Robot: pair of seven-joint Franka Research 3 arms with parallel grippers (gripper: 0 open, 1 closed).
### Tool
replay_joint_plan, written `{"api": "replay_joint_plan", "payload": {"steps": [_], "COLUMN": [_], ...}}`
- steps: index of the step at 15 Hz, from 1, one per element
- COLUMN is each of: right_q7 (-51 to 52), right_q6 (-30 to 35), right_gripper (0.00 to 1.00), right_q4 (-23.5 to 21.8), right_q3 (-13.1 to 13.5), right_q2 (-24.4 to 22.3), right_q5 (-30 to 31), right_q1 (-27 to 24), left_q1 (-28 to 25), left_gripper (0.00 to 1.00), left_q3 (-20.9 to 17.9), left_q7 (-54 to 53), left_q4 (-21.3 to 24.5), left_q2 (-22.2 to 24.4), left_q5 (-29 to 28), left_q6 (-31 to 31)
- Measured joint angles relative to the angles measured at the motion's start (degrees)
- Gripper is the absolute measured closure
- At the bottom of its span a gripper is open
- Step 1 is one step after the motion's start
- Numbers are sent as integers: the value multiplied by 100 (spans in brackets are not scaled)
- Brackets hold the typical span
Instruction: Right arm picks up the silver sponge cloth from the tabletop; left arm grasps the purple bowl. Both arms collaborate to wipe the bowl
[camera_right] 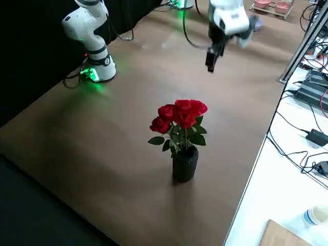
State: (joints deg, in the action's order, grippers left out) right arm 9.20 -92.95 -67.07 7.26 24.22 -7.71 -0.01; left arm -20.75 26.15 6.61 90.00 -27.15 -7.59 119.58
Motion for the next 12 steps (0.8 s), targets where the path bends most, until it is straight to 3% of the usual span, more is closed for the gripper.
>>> {"api": "replay_joint_plan", "payload": {"steps": [1, 2, 4, 6, 9, 12], "right_q7": [-119, -143, -173, -173, -6, 71], "right_q6": [591, 843, 1089, 985, 815, 814], "right_gripper": [0, 0, 0, 0, 0, 0], "right_q4": [-14, -32, -214, -670, -1226, -1327], "right_q3": [-4, -8, -9, -27, -77, -89], "right_q2": [-490, -686, -1065, -1486, -1916, -1991], "right_q5": [7, 12, 55, 325, 618, 699], "right_q1": [1, 1, 2, 4, 11, 15], "left_q1": [-3, -6, 7, 160, 916, 1892], "left_gripper": [0, 0, 0, 0, 0, 0], "left_q3": [95, 169, 310, 332, -149, -968], "left_q7": [64, 186, 483, 635, 748, 753], "left_q4": [-529, -717, -909, -977, -1004, -980], "left_q2": [37, 57, 157, 377, 876, 1252], "left_q5": [22, 23, 24, 24, 27, 43], "left_q6": [-541, -719, -884, -1028, -1530, -2252]}}
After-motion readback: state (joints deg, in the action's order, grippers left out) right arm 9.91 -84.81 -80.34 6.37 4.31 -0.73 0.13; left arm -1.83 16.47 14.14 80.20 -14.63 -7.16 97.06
